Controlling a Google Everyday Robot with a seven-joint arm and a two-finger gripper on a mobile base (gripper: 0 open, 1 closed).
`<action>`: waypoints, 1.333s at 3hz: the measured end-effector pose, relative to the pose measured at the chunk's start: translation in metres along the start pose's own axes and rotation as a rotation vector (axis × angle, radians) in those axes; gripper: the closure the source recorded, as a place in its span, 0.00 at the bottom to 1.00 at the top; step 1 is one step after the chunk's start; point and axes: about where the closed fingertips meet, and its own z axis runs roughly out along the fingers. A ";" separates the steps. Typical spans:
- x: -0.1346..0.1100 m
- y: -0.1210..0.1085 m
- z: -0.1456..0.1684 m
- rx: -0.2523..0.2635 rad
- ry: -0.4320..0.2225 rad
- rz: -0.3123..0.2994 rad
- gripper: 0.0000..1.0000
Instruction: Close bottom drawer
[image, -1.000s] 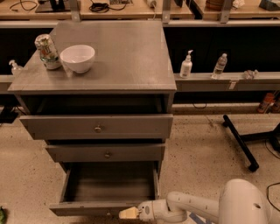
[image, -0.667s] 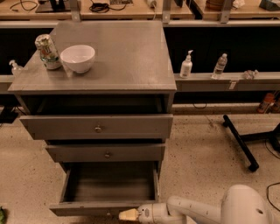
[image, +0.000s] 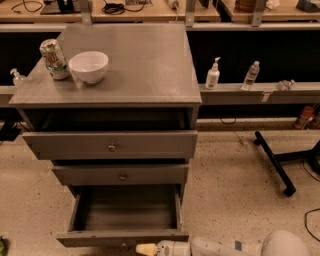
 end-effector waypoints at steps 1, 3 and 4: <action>0.002 -0.010 0.010 0.043 -0.004 0.000 1.00; -0.009 -0.040 0.043 0.121 0.027 0.044 1.00; -0.014 -0.057 0.055 0.124 0.027 0.080 1.00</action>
Offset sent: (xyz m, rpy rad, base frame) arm 0.0322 0.0399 -0.0548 -0.1643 0.0756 0.0162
